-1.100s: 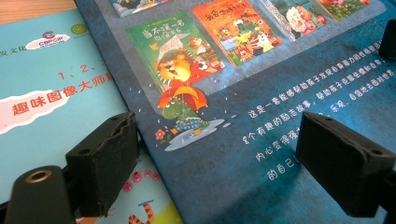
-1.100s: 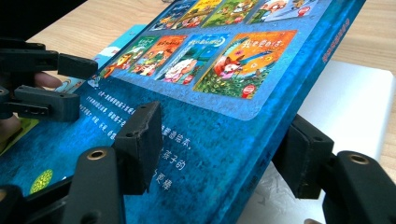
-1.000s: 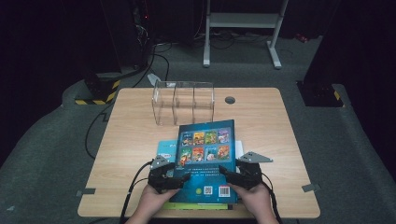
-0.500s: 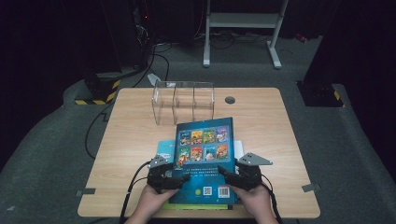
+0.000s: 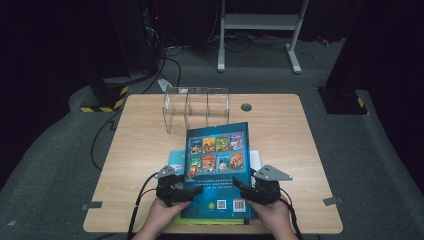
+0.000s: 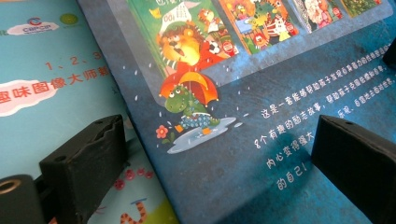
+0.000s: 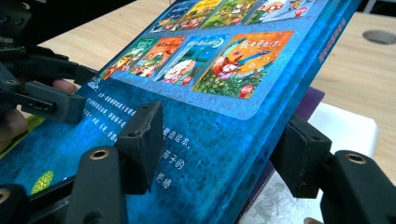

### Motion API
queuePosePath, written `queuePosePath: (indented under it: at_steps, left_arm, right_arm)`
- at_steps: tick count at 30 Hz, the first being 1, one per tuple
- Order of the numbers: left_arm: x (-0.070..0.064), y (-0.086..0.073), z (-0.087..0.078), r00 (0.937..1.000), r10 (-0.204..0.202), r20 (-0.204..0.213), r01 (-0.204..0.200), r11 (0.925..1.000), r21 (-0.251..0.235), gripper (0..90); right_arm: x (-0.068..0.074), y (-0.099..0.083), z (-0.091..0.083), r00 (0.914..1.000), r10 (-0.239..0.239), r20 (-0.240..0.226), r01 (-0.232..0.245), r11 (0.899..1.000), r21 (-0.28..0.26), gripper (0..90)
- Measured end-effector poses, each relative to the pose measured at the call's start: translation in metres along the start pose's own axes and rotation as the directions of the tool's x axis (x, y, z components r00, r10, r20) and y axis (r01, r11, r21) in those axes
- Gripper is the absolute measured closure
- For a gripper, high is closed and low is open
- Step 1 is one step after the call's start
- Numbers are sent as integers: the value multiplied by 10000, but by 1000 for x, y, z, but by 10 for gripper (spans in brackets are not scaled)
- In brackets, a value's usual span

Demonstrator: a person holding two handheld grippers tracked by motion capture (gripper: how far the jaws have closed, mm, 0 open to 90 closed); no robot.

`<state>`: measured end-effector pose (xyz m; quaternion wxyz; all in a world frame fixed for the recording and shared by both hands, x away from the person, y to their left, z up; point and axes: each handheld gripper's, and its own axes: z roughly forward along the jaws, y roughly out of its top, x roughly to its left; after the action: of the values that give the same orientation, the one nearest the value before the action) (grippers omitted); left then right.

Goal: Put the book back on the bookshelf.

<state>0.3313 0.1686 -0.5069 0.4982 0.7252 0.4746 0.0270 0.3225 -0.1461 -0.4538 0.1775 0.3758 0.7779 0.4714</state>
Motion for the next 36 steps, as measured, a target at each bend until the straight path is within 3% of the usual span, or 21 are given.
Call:
queuePosePath:
  at_steps: [3, 12, 16, 19, 22, 23, 26, 29, 30, 32, 33, 36]
  left_arm:
    - [-4, 0, -1, 9994, 166, 300, -160, 9996, -212, 67]
    - [-9, 3, -7, 9989, 463, 91, -460, 9982, -375, 75]
    - [-12, 5, -12, 9973, 713, -178, -725, 9946, -741, 115]
    - [-17, 7, -18, 9921, 1099, -599, -1160, 9871, -1102, 138]
    - [-21, 7, -21, 9893, 1221, -800, -1319, 9825, -1312, 163]
    - [-23, 8, -23, 9855, 1367, -1000, -1509, 9768, -1519, 170]
    - [-25, 8, -26, 9843, 1379, -1098, -1559, 9717, -1772, 206]
    - [-30, 8, -32, 9784, 1568, -1346, -1840, 9576, -2215, 237]
    - [-30, 8, -32, 9784, 1568, -1346, -1840, 9576, -2215, 243]
    - [-32, 8, -35, 9757, 1634, -1458, -1955, 9500, -2434, 256]
    - [-34, 8, -37, 9721, 1733, -1579, -2104, 9420, -2616, 279]
    - [-36, 8, -40, 9703, 1749, -1671, -2180, 9314, -2914, 302]
  right_arm:
    - [1, 2, -3, 9999, -110, -18, 110, 9997, -219, 412]
    - [4, 4, -7, 9997, -262, -29, 260, 9984, -509, 412]
    - [8, 6, -10, 9990, -436, 68, 440, 9962, -752, 411]
    - [9, 8, -12, 9983, -551, 188, 566, 9944, -890, 412]
    - [11, 10, -14, 9978, -617, 258, 640, 9930, -995, 415]
    - [12, 11, -15, 9973, -670, 300, 698, 9920, -1048, 419]
    - [15, 13, -19, 9965, -712, 441, 763, 9886, -1297, 437]
    - [18, 15, -23, 9951, -813, 568, 890, 9848, -1493, 452]
    - [18, 15, -23, 9951, -813, 568, 890, 9848, -1493, 452]
    - [20, 17, -27, 9933, -925, 696, 1030, 9806, -1666, 460]
    - [22, 18, -29, 9922, -959, 794, 1086, 9786, -1749, 467]
    - [24, 20, -32, 9905, -1034, 904, 1195, 9732, -1965, 479]
